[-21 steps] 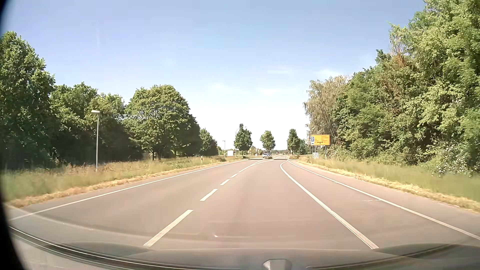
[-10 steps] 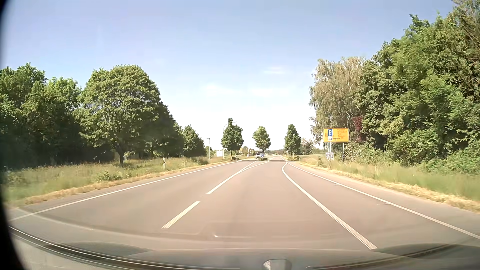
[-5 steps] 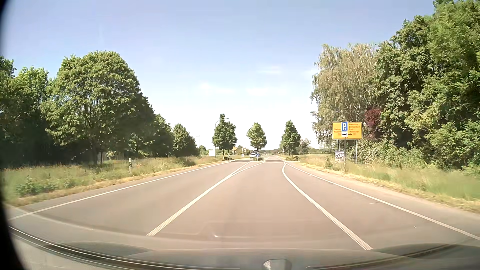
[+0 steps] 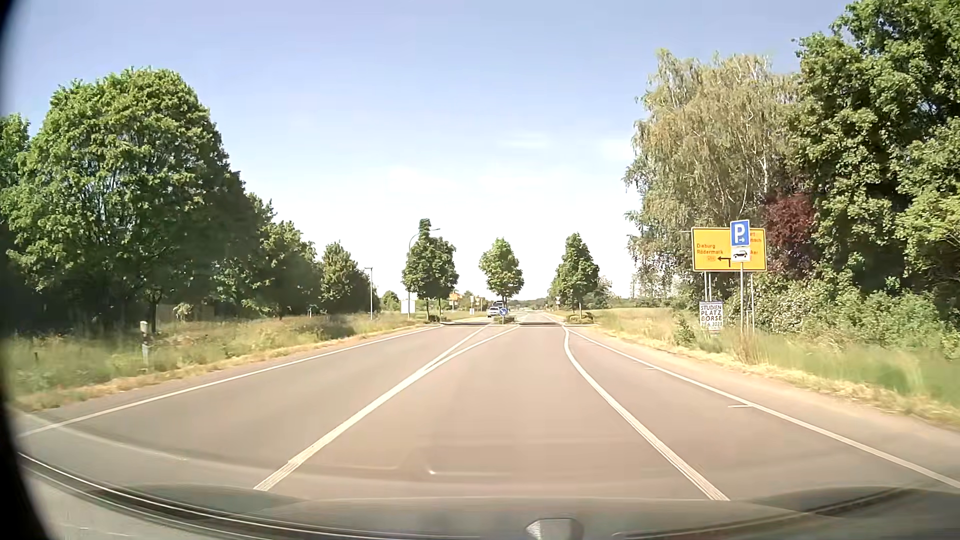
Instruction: Follow the waypoints while adhering to traffic rules and regulations
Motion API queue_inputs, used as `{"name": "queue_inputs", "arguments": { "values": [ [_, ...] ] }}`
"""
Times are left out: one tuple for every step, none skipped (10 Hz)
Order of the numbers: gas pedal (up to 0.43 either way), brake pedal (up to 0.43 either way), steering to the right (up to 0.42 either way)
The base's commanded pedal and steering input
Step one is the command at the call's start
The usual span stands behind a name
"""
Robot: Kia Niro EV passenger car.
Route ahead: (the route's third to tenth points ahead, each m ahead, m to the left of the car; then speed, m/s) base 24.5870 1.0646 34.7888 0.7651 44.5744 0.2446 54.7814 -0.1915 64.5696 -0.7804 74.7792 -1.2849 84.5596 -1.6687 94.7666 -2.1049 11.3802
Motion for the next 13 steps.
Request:
{"name": "queue_inputs", "arguments": {
  "values": [
    [0.059, 0.030, 0.016],
    [0.059, 0.030, 0.016],
    [0.059, 0.030, 0.016],
    [0.059, 0.030, 0.016],
    [0.059, 0.030, 0.016],
    [0.059, 0.030, 0.016],
    [0.059, 0.030, 0.016],
    [0.059, 0.030, 0.016],
    [0.059, 0.030, 0.015],
    [0.059, 0.030, 0.013],
    [0.059, 0.030, 0.013],
    [0.059, 0.030, 0.012],
    [0.059, 0.030, 0.012]
  ]
}}
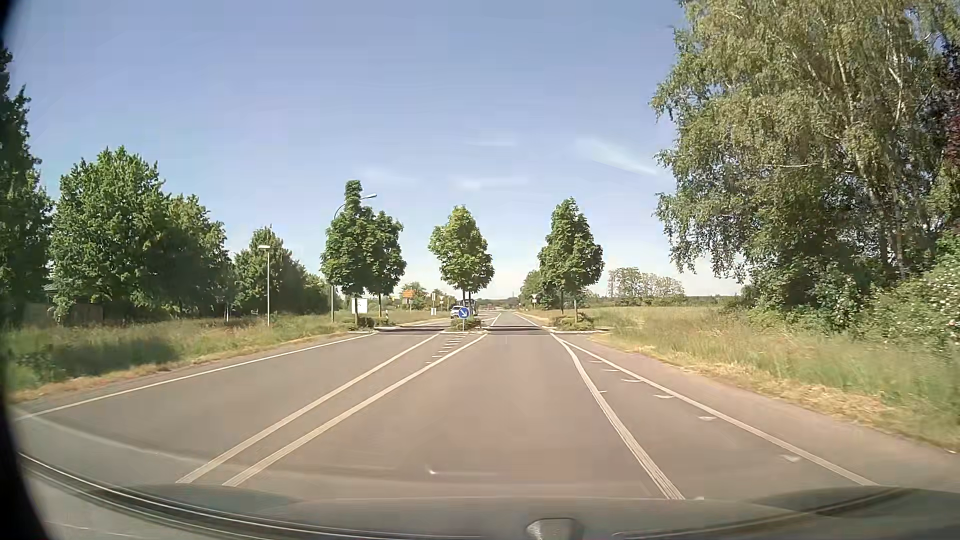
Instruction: Follow the waypoints while adhering to traffic rules and regulations
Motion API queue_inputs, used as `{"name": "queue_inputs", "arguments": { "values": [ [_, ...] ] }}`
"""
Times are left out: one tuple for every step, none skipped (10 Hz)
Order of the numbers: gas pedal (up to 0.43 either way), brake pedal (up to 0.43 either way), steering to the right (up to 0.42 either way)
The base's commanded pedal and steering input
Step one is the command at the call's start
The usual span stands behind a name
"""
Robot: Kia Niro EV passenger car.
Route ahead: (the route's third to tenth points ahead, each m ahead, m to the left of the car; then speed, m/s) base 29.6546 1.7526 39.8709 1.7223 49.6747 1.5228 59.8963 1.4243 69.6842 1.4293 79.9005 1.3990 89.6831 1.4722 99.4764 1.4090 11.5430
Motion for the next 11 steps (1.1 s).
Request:
{"name": "queue_inputs", "arguments": {
  "values": [
    [0.059, 0.030, 0.012],
    [0.059, 0.030, 0.011],
    [0.059, 0.030, 0.011],
    [0.059, 0.030, 0.010],
    [0.059, 0.030, 0.010],
    [0.059, 0.030, 0.008],
    [0.059, 0.030, 0.005],
    [0.059, 0.030, 0.003],
    [0.059, 0.030, -0.001],
    [0.059, 0.030, -0.004],
    [0.059, 0.030, -0.005]
  ]
}}
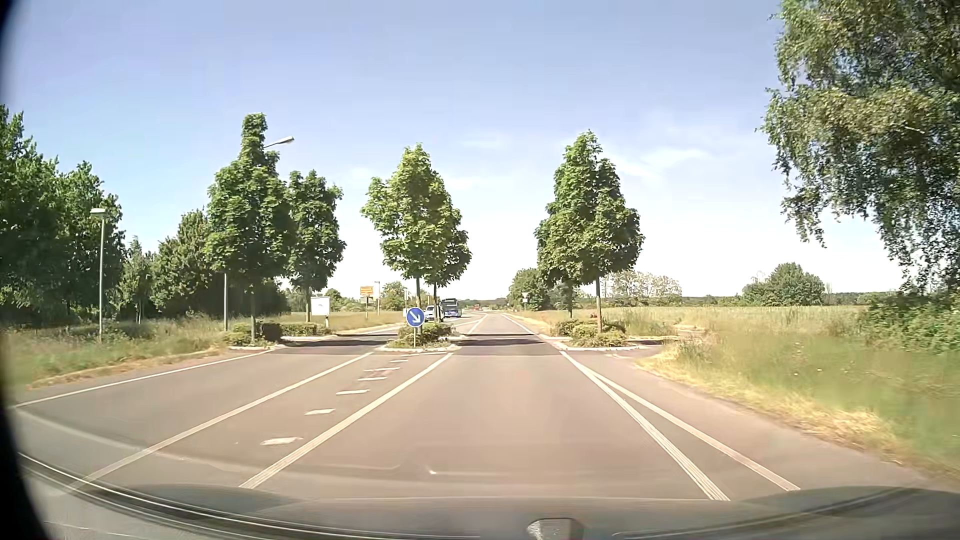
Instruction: Follow the waypoints while adhering to traffic rules and regulations
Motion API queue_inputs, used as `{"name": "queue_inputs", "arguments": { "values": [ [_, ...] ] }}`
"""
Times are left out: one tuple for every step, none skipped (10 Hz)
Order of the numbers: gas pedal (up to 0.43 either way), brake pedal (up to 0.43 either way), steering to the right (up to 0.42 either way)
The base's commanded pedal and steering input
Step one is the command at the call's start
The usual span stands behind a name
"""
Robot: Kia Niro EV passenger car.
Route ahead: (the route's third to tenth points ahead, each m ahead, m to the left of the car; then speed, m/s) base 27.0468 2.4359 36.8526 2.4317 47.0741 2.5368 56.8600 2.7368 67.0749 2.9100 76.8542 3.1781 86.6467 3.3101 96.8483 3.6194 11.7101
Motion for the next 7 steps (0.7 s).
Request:
{"name": "queue_inputs", "arguments": {
  "values": [
    [0.059, 0.030, -0.005],
    [0.059, 0.030, -0.005],
    [0.059, 0.030, -0.005],
    [0.059, 0.030, -0.005],
    [0.059, 0.030, -0.005],
    [0.059, 0.030, -0.005],
    [0.059, 0.030, -0.005]
  ]
}}
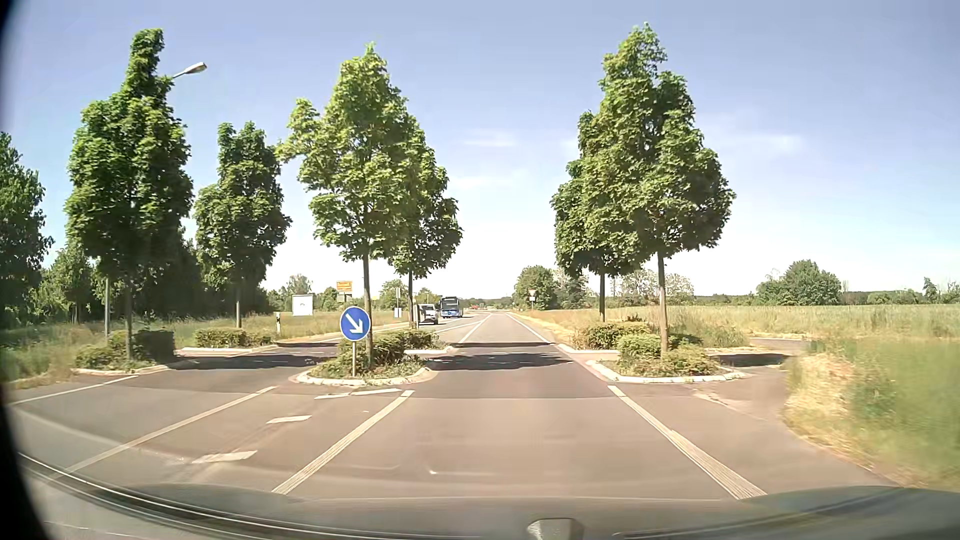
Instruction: Follow the waypoints while adhering to traffic rules and regulations
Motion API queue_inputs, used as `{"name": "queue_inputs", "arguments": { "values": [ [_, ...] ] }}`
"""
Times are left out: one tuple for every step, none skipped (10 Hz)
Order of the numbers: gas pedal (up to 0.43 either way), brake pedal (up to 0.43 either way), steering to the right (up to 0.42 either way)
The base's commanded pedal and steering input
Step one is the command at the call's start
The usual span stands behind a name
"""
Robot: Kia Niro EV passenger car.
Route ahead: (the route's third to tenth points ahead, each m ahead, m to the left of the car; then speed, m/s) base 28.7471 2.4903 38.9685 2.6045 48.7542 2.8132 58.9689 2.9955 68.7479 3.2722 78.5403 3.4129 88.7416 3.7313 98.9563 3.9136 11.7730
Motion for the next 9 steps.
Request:
{"name": "queue_inputs", "arguments": {
  "values": [
    [0.059, 0.030, -0.005],
    [0.059, 0.030, -0.005],
    [0.059, 0.030, -0.005],
    [0.059, 0.030, -0.005],
    [0.059, 0.030, -0.005],
    [0.059, 0.030, -0.005],
    [0.059, 0.030, -0.005],
    [0.067, 0.030, -0.005],
    [0.067, 0.030, -0.005]
  ]
}}
